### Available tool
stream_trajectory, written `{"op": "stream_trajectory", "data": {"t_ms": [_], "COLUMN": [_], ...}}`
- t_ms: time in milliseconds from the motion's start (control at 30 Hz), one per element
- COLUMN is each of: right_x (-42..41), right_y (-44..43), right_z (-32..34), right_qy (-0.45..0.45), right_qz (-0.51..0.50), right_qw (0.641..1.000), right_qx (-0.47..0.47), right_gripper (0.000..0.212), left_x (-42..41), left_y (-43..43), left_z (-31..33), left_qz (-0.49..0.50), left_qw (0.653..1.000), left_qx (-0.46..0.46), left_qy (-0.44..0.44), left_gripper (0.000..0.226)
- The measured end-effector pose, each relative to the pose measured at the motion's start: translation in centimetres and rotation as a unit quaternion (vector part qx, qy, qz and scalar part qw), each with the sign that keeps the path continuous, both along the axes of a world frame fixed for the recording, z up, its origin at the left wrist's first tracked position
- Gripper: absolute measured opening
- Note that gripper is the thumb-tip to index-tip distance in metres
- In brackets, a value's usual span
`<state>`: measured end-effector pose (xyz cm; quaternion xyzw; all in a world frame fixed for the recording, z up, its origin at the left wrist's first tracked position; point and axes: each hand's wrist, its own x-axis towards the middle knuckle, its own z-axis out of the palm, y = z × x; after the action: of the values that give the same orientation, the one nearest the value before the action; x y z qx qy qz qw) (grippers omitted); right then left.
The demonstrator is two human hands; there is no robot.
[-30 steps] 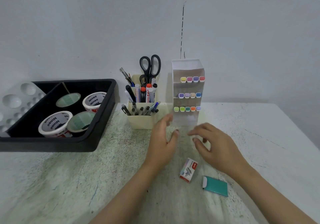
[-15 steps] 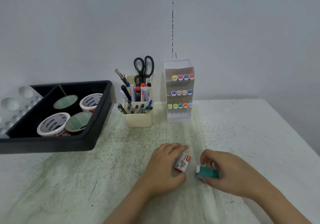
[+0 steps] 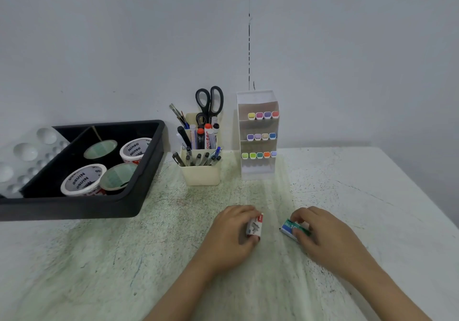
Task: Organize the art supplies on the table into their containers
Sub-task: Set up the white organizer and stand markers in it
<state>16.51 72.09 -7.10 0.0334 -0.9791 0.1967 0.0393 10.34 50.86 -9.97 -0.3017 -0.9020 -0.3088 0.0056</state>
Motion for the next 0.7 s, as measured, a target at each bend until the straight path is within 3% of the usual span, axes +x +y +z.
{"op": "stream_trajectory", "data": {"t_ms": [200,367,467,700], "right_x": [0.8,0.2,-0.4,-4.7], "right_y": [1.1,0.8,0.5,-1.2], "right_z": [0.8,0.6,0.2,-0.3], "right_qy": [-0.06,-0.045,-0.016,0.154], "right_qz": [0.049,0.032,0.0,-0.058], "right_qw": [0.996,0.998,0.999,0.978], "right_qx": [0.048,0.013,-0.044,-0.127], "right_gripper": [0.05,0.041,0.037,0.03], "left_x": [0.8,1.1,1.0,0.3], "left_y": [0.5,1.1,1.2,1.1], "left_z": [-0.8,-1.2,-1.2,0.3], "left_qz": [0.117,0.151,0.162,0.183], "left_qw": [0.99,0.982,0.982,0.973], "left_qx": [0.01,-0.01,0.027,0.129], "left_qy": [0.08,0.117,0.097,0.06], "left_gripper": [0.039,0.036,0.03,0.026]}}
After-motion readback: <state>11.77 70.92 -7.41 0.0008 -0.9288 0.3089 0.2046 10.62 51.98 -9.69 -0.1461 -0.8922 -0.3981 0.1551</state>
